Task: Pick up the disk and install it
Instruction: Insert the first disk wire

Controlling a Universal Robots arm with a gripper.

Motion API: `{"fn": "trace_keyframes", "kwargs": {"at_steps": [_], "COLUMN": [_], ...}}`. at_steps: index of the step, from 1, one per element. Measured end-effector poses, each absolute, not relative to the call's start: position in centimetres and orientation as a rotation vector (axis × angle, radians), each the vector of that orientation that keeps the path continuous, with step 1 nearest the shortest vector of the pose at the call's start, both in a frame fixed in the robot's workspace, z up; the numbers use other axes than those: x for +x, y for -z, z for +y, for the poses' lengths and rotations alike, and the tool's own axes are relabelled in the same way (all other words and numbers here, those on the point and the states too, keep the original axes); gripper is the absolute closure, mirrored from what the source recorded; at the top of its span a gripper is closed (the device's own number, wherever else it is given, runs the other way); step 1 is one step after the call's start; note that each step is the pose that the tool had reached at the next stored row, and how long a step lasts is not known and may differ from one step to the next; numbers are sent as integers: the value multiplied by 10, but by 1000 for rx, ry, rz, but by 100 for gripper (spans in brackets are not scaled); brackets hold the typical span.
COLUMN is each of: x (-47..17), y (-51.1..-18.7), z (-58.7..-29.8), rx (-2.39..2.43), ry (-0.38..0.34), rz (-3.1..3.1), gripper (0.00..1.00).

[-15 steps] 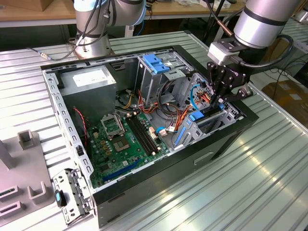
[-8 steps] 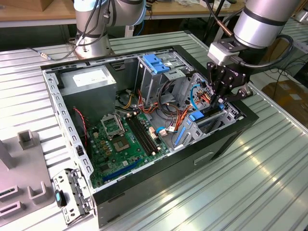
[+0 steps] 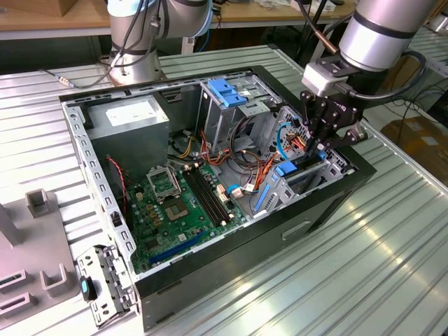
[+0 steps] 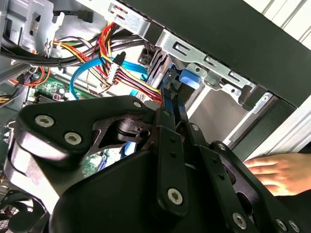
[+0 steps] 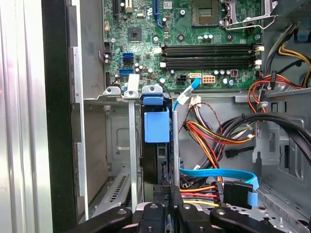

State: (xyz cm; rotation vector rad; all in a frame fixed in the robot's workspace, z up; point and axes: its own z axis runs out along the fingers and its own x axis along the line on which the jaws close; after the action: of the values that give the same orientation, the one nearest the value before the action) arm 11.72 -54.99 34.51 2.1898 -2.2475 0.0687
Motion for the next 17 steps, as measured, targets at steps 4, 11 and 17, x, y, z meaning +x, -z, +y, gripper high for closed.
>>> {"fn": "trace_keyframes", "kwargs": {"at_steps": [4,11,17], "x": [117,117,117], "y": [-345,-349,-350], "z": [-550,-550,-552], "rx": [2191,2191,2199], "ry": [-68,-66,-48], "rz": [-2248,-2248,-2257], "gripper": [83,83,83]}}
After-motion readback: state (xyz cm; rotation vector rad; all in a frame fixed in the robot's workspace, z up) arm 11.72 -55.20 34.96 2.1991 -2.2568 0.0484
